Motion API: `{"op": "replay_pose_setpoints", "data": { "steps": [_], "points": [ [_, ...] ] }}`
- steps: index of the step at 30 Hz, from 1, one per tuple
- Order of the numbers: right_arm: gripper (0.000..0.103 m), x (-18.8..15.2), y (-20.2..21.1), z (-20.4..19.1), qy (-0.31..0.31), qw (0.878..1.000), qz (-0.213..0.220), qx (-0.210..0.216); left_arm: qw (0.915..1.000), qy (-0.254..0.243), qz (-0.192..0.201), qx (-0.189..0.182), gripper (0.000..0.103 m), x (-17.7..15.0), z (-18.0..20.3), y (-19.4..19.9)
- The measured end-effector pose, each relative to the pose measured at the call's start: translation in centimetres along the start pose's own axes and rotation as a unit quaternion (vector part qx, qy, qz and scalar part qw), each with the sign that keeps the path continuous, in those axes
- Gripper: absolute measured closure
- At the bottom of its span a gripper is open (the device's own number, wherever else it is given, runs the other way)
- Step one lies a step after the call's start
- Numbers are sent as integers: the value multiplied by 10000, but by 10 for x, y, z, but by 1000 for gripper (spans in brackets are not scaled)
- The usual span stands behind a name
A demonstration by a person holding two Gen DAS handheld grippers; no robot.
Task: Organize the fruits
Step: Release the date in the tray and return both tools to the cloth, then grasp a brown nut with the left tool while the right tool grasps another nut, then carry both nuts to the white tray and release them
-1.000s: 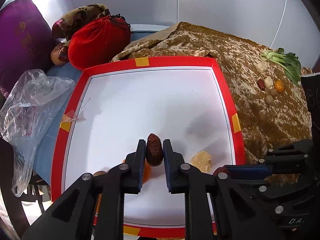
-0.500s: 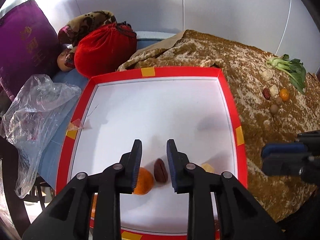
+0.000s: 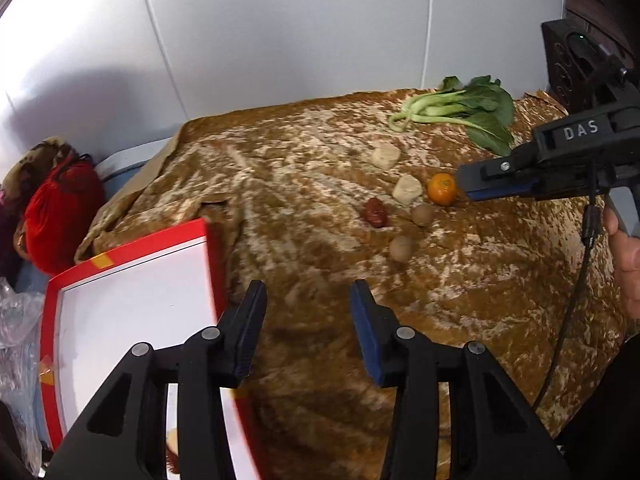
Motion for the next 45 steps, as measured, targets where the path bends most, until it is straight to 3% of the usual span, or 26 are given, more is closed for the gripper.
{"op": "replay_pose_setpoints", "data": {
  "steps": [3, 7, 13, 18, 22, 28, 31, 38, 45],
  "points": [
    [81, 5, -8, 21, -231, 9996, -154, -110, 9991, -118, -188, -361, 61, 13, 26, -16],
    [81, 13, -26, 31, -339, 9986, -298, -292, 9977, -485, -372, -302, 61, 23, 47, -36],
    [81, 21, -44, 33, -335, 9966, -357, -670, 9938, -713, -495, -691, 61, 29, 48, -53],
    [78, 26, -55, 38, -383, 9950, -433, -819, 9911, -976, -566, -713, 61, 28, 58, -62],
    [77, 28, -67, 40, -376, 9926, -511, -1032, 9914, -873, -651, -732, 61, 31, 59, -71],
    [80, 27, -72, 45, -520, 9930, -531, -914, 9921, -694, -621, -835, 63, 36, 56, -78],
    [80, 25, -63, 45, -536, 9935, -467, -894, 9912, -750, -643, -878, 73, 36, 60, -79],
    [80, 21, -33, 41, -622, 9959, -253, -598, 9910, -816, -586, -879, 82, 39, 68, -82],
    [80, 19, -27, 43, -690, 9960, -247, -504, 9929, -708, -532, -789, 83, 42, 69, -84]
  ]
}}
Point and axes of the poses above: each gripper's, at about its wrist camera, not at the fingertips, and y roughly against the way its jaws point, z to its right, x to its top, the point moved 4 cm from there along -y, roughly the way its jaws point, and after that the axes turned 10 degrees about -z, right-handed, at the moved point
